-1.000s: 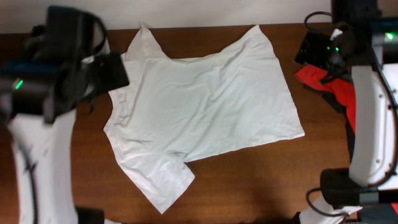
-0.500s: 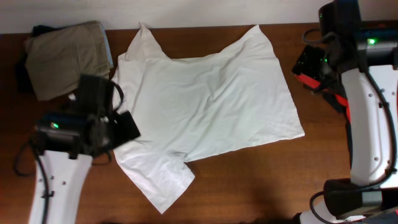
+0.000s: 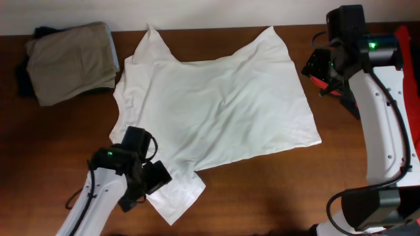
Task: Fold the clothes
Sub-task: 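Grasp the bottom-left hem of the T-shirt with the left gripper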
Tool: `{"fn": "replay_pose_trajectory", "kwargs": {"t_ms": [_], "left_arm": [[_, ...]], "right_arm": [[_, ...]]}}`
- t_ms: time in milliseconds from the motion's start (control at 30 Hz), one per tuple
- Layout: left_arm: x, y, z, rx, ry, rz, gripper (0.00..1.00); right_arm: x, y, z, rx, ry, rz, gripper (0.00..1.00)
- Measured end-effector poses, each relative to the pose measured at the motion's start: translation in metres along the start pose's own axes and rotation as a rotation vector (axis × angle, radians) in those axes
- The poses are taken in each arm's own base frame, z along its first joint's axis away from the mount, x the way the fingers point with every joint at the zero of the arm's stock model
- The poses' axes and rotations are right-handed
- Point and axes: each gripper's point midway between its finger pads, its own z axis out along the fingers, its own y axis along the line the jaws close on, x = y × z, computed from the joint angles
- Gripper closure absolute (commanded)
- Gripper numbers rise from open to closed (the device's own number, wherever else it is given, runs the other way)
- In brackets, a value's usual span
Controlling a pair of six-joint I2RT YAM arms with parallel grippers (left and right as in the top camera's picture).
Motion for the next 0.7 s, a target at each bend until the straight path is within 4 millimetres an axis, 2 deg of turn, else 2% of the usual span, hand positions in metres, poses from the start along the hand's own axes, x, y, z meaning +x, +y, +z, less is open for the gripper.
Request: {"fn": "replay_pose_trajectory", "kwargs": {"t_ms": [133,300,467,700], "left_arm": [[0.003,-0.001,0.020,0.013,-0.004,-0.028,0.01],[0.010,0.009,0.034,-0.010,0.016,-0.047,0.05],[0.008,0.009,0.045,0.000,0.006,-0.052,0.06],[0.008,0.013,0.072,-0.059,0.054,-0.062,0.06]], "right_arm": [[-0.003,-0.006,0.001,0.010,0.002,0.015,0.01],[-0.001,-0.009,0.002,0.017,0.010,0.014,0.01],[0.001,-0.009,0.005,0.023,0.019,0.011,0.01],[-0.001,-0.007,0.009,0.022,0.018,0.012,0.01]]}}
